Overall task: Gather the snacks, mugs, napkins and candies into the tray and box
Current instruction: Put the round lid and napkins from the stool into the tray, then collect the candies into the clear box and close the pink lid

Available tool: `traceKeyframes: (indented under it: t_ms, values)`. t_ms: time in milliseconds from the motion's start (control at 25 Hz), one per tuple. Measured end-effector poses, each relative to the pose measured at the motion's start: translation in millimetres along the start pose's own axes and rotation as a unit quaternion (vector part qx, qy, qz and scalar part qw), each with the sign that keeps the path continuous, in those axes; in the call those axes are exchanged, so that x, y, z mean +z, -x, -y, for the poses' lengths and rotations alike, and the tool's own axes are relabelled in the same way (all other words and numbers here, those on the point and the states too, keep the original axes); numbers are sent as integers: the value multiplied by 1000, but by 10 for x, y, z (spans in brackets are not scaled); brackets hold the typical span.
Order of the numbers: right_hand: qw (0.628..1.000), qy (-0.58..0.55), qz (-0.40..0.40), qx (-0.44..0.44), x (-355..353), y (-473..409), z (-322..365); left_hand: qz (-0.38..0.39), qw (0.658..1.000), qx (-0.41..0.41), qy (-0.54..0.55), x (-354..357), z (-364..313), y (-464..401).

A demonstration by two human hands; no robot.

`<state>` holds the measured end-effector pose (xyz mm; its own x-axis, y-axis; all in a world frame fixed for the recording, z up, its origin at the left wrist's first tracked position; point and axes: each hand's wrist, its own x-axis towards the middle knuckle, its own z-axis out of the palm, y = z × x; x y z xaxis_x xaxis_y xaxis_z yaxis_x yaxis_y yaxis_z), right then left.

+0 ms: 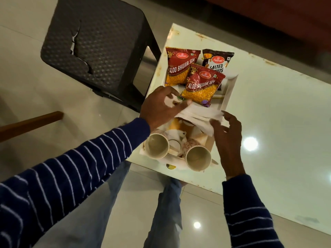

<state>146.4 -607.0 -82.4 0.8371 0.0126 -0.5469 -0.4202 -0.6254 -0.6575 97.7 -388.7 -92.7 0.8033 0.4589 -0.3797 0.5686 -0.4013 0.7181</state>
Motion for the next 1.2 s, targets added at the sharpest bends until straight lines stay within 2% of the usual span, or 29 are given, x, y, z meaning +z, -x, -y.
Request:
traceKeyframes:
  t_ms: [40,80,120,160,320,480,560,640,680,760,840,920,1000,1080,1160,1200]
  values:
    - [995,51,9,-85,-27,68,2,43,995,84,-26,-51,32,25]
    - [981,98,21,-166,-32,122,-16,101,985,133,-34,-84,64,45]
    - [965,136,26,-221,-22,154,-48,151,975,156,-38,-99,95,54]
    - [957,165,21,-240,-6,165,-79,174,968,174,-51,-95,130,54]
    - [960,182,-9,-213,84,46,-73,126,969,194,-81,-23,197,22]
    - [946,239,18,-218,81,-16,-2,109,982,155,13,-97,160,82]
    - [949,224,-25,-222,-15,-13,109,35,989,113,89,-205,234,232]
    - [958,181,-53,-216,-152,-117,265,-72,988,-4,140,-287,402,443]
    - [959,167,-56,-222,-222,-230,345,-119,975,-93,162,-291,507,570]
    - [953,173,-46,-243,-348,-549,473,-198,919,-255,226,-207,703,837]
    - [939,209,-18,-272,-436,-925,561,-243,872,-341,254,-45,834,1113]
    - [922,256,12,-290,-475,-1304,564,-238,858,-375,258,173,917,1371]
    - [925,276,53,-257,-462,-1619,558,-210,837,-413,291,379,915,1603]
    - [925,289,105,-225,-403,-1763,587,-143,814,-439,354,535,816,1794]
    - [914,301,144,-231,-358,-1791,607,-63,806,-439,391,699,682,1941]
    - [909,300,156,-244,-353,-1794,618,-46,806,-432,401,791,610,1980]
